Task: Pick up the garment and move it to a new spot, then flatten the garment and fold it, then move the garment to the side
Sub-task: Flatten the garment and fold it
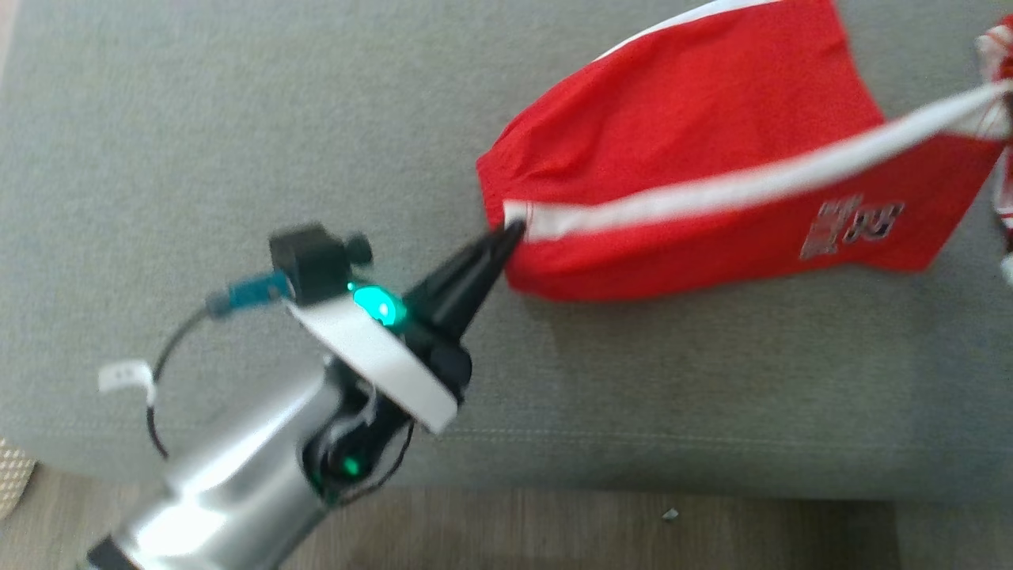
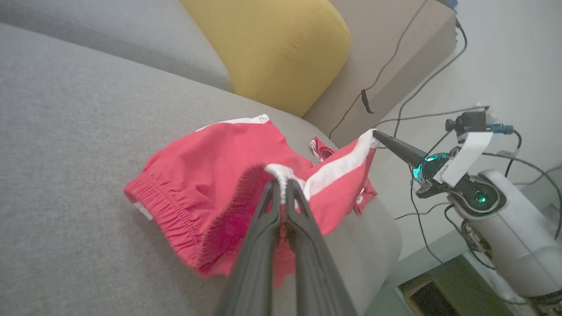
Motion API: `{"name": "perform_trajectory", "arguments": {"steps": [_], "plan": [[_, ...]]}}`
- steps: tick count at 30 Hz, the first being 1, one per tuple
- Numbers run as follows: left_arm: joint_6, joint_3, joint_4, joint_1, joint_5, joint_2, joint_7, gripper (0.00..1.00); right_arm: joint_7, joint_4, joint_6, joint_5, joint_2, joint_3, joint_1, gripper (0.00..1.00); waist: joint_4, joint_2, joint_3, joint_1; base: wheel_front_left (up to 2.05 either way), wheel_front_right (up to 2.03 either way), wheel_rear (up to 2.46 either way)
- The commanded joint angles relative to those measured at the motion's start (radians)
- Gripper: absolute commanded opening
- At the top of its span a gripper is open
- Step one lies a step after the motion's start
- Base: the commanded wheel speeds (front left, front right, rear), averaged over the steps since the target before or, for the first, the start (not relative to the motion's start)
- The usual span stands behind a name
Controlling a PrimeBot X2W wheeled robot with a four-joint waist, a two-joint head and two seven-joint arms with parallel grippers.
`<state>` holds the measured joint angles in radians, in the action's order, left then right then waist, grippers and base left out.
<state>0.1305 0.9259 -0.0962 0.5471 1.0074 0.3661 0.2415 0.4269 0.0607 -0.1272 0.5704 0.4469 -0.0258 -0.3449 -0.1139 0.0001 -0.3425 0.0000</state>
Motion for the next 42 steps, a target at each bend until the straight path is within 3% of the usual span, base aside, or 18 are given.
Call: {"name": "perform_trajectory", "arguments": {"steps": [1,8,18,26,27,28,29,34,36,39,42], "plan": [[0.000,-0.036,0.010,0.079,0.077,0.006,-0.011,0.00,0.024,-0.013,-0.003,0.006,0.041,0.015,-0.068,0.00,-0.034,-0.0001,-0.040,0.0000,0.00,0.00,0.00],[0.000,-0.044,-0.045,0.217,0.265,-0.009,-0.020,0.00,0.080,0.079,-0.003,0.031,0.091,0.061,-0.264,0.00,-0.067,-0.0001,-0.123,0.0000,0.00,0.00,0.00],[0.000,-0.025,-0.167,0.344,0.330,-0.026,-0.011,0.00,0.130,0.239,-0.003,0.021,0.122,0.197,-0.509,0.00,-0.072,-0.0001,-0.198,0.0000,0.00,0.00,0.00],[0.000,0.001,-0.248,0.392,0.337,-0.044,0.009,0.00,0.099,0.382,-0.003,0.015,0.105,0.261,-0.626,0.00,-0.069,-0.0001,-0.215,0.0000,0.00,0.00,0.00],[0.000,0.000,-0.260,0.392,0.339,-0.046,0.011,0.33,0.083,0.396,-0.003,0.016,0.101,0.263,-0.632,0.07,-0.067,-0.0001,-0.214,0.0000,0.00,0.00,0.00],[0.000,-0.003,-0.268,0.391,0.345,-0.050,0.012,1.00,0.063,0.411,-0.003,0.012,0.097,0.265,-0.637,0.77,-0.066,-0.0001,-0.212,0.0000,0.00,0.00,0.00],[0.000,-0.004,-0.269,0.388,0.349,-0.054,0.014,1.00,0.043,0.426,-0.003,0.010,0.092,0.265,-0.639,1.00,-0.064,-0.0001,-0.208,0.0000,0.00,0.00,0.00],[0.000,-0.020,-0.265,0.345,0.340,-0.050,0.019,1.00,-0.041,0.438,-0.003,0.046,0.061,0.271,-0.594,1.00,-0.059,-0.0001,-0.170,0.0000,0.00,0.00,0.00],[0.000,-0.074,-0.266,0.310,0.288,-0.049,0.020,1.00,-0.078,0.420,-0.003,0.050,0.064,0.277,-0.549,1.00,-0.058,-0.0001,-0.146,0.0000,0.00,0.00,0.00],[-0.011,-0.183,-0.259,0.224,0.096,-0.059,0.020,1.00,-0.127,0.382,-0.003,0.080,0.051,0.272,-0.448,1.00,-0.060,-0.0001,-0.105,0.0000,0.00,0.00,0.00],[-0.091,-0.323,-0.182,0.097,-0.164,-0.101,0.020,1.00,-0.150,0.356,-0.003,0.090,0.045,0.266,-0.336,1.00,-0.061,-0.0001,-0.067,0.0000,0.00,0.00,0.00]]}}
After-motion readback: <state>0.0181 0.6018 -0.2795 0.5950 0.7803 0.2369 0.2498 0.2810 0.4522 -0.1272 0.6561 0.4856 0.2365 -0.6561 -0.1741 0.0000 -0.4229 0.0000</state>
